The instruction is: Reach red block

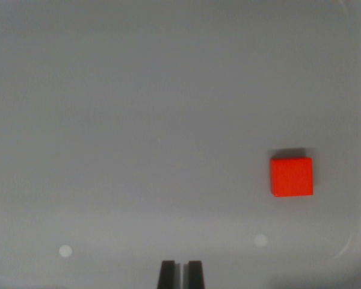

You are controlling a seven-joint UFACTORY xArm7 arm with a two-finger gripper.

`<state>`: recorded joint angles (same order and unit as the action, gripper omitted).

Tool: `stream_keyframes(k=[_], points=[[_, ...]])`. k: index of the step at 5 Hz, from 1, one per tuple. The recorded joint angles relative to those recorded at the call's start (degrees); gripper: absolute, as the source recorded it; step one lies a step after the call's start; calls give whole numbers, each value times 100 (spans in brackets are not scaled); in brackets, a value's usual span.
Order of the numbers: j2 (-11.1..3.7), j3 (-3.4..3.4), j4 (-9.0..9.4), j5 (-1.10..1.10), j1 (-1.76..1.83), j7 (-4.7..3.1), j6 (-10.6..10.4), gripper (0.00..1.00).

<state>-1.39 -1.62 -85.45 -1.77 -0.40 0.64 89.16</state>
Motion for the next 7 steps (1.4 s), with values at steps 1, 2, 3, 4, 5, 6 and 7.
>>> stream_keyframes(k=[1, 2, 3, 4, 5, 6, 7], points=[[-42, -15, 88, 14, -20, -10, -135, 0], [-42, -15, 88, 14, -20, -10, -135, 0], [-93, -34, 196, 32, -44, -23, -300, 0], [-93, -34, 196, 32, -44, -23, -300, 0], [-151, -56, 318, 52, -72, -38, -488, 0], [-151, -56, 318, 52, -72, -38, -488, 0], [-215, -80, 454, 74, -103, -54, -696, 0]])
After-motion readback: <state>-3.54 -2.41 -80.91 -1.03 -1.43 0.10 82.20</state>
